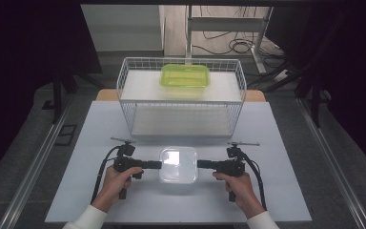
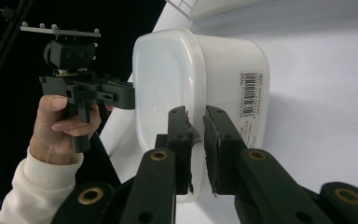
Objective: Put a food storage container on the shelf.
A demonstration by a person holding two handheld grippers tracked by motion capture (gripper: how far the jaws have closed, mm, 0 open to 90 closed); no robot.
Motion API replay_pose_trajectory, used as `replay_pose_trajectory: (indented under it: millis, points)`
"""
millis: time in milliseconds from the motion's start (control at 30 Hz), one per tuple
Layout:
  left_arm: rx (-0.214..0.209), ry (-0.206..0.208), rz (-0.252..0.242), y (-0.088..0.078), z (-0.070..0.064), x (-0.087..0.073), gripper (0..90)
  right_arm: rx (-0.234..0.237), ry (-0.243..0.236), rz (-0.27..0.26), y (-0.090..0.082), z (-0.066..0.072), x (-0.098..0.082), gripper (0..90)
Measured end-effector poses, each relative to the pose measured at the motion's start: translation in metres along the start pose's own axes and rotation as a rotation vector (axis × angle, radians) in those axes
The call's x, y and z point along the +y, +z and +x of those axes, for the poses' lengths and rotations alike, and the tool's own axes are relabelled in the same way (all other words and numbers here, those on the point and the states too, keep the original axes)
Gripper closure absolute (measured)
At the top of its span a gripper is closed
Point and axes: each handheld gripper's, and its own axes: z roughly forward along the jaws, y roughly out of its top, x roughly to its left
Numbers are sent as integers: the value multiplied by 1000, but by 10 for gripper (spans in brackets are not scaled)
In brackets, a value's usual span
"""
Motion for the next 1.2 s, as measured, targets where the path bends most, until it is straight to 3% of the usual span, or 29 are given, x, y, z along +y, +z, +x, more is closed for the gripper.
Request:
replay_pose_trajectory:
  millis: [567, 800, 1200]
  points:
    - [11, 128, -47, -16, -35, 7, 808, -25, -139, -42, -16, 24, 7, 796]
    - [1, 143, -59, -18, -39, 9, 808, -33, -193, -58, -22, 33, 10, 795]
    - [13, 184, -78, -24, -51, 14, 808, -35, -243, -78, -29, 44, 14, 795]
